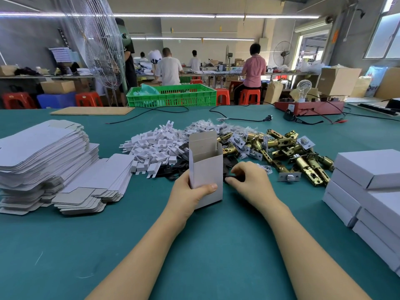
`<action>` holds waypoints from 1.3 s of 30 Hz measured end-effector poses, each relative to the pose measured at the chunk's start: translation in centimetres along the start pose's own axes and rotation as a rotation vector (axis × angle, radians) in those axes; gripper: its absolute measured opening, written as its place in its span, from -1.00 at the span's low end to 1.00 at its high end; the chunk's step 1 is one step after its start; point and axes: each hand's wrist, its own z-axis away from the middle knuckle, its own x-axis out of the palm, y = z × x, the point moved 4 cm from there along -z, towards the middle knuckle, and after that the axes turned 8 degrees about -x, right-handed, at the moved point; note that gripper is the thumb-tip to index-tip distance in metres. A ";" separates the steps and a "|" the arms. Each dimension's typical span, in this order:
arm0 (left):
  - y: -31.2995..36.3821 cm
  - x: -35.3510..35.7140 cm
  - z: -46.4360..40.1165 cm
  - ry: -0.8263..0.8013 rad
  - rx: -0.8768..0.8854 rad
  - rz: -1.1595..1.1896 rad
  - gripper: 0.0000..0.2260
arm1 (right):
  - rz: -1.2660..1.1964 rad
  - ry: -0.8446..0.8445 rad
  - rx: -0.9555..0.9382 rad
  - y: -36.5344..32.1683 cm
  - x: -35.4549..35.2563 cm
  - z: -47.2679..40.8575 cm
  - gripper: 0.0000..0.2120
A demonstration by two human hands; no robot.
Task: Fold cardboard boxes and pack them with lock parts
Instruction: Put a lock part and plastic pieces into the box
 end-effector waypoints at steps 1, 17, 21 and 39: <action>0.0 0.0 0.0 0.001 0.002 0.000 -0.69 | -0.014 -0.030 0.008 0.1 0.1 0.1 -0.84; -0.1 -0.1 -0.1 0.006 -0.028 -0.015 -0.68 | -0.313 -0.262 0.248 2.0 -1.6 0.1 -0.84; 0.0 -0.1 0.0 0.001 -0.025 -0.019 -0.68 | -0.311 -0.327 0.241 2.0 -1.9 0.0 -0.92; -0.3 -0.1 -0.2 -0.011 -0.020 -0.016 -0.66 | -0.338 -0.045 0.212 0.3 -3.4 -0.4 -0.81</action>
